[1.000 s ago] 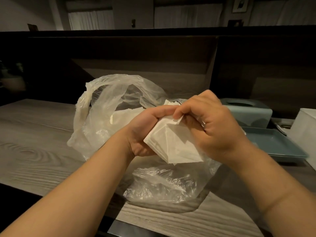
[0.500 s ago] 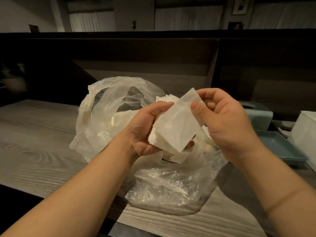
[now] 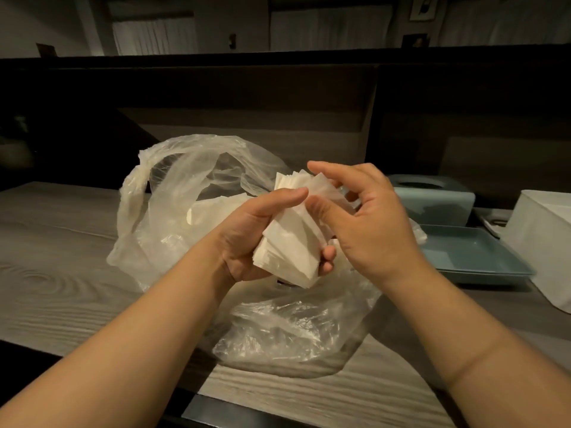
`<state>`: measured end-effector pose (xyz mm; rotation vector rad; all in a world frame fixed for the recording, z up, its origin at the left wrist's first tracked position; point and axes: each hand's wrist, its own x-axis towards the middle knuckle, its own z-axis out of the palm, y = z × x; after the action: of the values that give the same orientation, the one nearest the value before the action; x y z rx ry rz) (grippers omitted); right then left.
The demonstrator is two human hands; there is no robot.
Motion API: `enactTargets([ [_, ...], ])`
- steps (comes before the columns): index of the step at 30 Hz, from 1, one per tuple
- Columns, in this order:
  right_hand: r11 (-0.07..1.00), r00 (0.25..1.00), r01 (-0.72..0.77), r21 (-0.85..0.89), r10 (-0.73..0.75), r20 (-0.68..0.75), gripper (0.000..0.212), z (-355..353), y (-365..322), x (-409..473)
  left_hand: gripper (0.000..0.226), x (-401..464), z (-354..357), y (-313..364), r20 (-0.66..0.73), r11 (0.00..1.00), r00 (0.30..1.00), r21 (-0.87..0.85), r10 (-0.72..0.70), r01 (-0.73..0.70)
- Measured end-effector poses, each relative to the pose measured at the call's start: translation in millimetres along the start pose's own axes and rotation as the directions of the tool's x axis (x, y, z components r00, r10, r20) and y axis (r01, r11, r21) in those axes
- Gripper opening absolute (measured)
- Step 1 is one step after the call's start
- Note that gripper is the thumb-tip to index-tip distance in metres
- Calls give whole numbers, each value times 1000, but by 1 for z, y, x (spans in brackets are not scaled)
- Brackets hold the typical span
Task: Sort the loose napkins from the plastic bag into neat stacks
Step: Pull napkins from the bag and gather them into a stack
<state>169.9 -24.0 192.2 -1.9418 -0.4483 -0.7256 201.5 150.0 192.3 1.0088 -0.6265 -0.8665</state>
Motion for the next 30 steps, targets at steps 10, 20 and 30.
enactTargets([
  [10,957,878,-281,69,227,422,62,-49,-19,3,63,10,21,2,132,993,984,38,-120,116],
  [20,948,865,-305,92,235,444,53,-137,-1,-26,44,56,81,5,32,858,926,391,-376,334],
  [30,842,910,-404,357,409,66,45,-183,44,-63,47,98,121,-56,-350,918,936,382,40,104],
])
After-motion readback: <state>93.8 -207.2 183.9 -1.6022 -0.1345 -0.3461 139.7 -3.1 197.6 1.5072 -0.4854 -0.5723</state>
